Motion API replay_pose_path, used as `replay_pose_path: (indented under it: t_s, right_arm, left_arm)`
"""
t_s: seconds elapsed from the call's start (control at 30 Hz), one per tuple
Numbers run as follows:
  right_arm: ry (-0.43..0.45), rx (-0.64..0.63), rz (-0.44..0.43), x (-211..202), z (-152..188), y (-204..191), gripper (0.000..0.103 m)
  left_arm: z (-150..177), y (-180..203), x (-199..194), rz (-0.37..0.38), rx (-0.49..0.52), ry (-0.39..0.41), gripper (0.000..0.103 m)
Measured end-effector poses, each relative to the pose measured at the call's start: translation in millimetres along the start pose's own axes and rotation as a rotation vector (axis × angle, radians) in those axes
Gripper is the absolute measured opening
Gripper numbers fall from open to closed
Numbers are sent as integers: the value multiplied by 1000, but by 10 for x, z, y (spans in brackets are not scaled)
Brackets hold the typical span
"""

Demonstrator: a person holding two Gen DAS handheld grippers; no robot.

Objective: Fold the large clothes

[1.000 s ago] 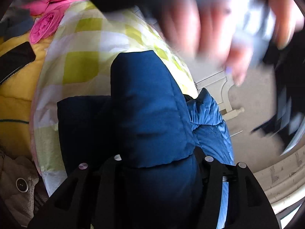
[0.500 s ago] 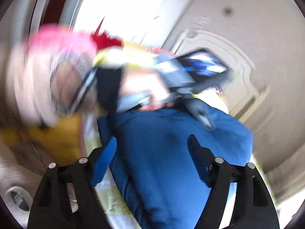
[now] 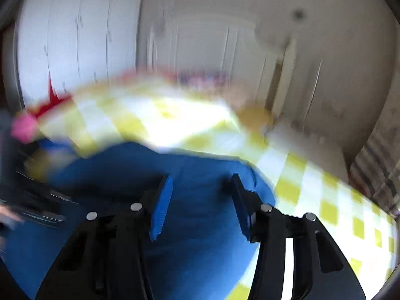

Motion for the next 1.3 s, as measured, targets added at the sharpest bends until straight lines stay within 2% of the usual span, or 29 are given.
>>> replay_pose_path:
  t_s: [0.03, 0.07, 0.13, 0.2, 0.27, 0.33, 0.37, 0.4, 0.47, 0.57, 0.63, 0.7, 0.77, 0.8, 0.87, 0.9, 0.93, 0.97, 1.07, 1.13, 1.17, 1.23, 1.3]
  right_arm:
    - [-22, 31, -62, 200, 51, 42, 48]
    - [-23, 60, -81, 281, 42, 84, 48]
    - [-74, 6, -61, 282, -33, 47, 48]
    - [-119, -39, -26, 217, -147, 39, 48]
    - [-74, 4, -3, 69, -234, 97, 47]
    - [13, 65, 31, -117, -341, 192, 48]
    - [9, 70, 19, -74, -367, 163, 48]
    - [-28, 48, 0, 30, -359, 120, 48]
    - [-217, -93, -33, 509, -184, -122, 48]
    - [-207, -44, -32, 530, -149, -74, 47]
    - [-202, -57, -20, 520, -130, -104, 47]
    - [-195, -61, -7, 506, -111, -104, 47]
    - [-184, -45, -15, 485, -105, -85, 47]
    - [-178, -39, -16, 495, -105, -56, 47]
    - [-173, -38, -12, 462, -131, -23, 47]
    - [-171, -37, -11, 428, -139, -43, 47]
    - [-168, -35, -11, 427, -136, -39, 47]
    - [-162, -31, -12, 421, -130, -32, 47]
    - [-143, -13, -14, 408, -108, -9, 47]
    - [-134, 6, -15, 414, -86, 22, 47]
    - [-124, 10, -16, 414, -84, 22, 47]
    - [-126, 1, -3, 420, -101, 3, 47]
    - [-130, -13, 13, 402, -119, -21, 47]
  left_arm:
    - [-2, -27, 20, -6, -5, -5, 101]
    - [-2, -55, 45, 4, -15, -19, 101]
    - [-3, -117, 90, 45, -44, -49, 101]
    - [-3, -124, 103, 55, -48, -57, 101]
    - [1, -122, 95, 54, -46, -54, 101]
    - [4, -122, 92, 56, -48, -52, 101]
    - [1, -123, 95, 58, -48, -54, 101]
    - [-1, -123, 101, 61, -49, -59, 101]
    - [-6, -131, 114, 62, -49, -62, 101]
    - [-24, -178, 143, 101, -73, -91, 101]
    - [-63, -155, 86, 92, -47, -86, 101]
    - [-202, -170, -121, 59, -43, -18, 100]
    - [-360, -223, -335, 134, -85, 31, 100]
    - [-468, -241, -464, 217, -111, 46, 100]
    - [-633, -174, -561, 335, -113, 36, 100]
    - [-679, -96, -511, 358, -91, 13, 100]
    - [-690, -39, -432, 356, -71, -11, 100]
    - [-669, 39, -242, 340, -44, -67, 100]
    - [-321, 136, 526, 291, -11, -329, 101]
    - [-250, -20, 626, 385, -105, -324, 101]
    - [-260, -67, 621, 385, -126, -320, 101]
    - [-253, -59, 559, 335, -106, -289, 101]
    - [-255, 1, 364, 232, -47, -216, 101]
Point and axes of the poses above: each gripper's, at about its wrist camera, not at the fingertips, and x roughly the way its jaws point, y to its right, z to its underside, the point moved 1 cm from there along x, roughly the way its jaws point, and after that the axes turned 13 degrees about -x, right-handed, at the moved point
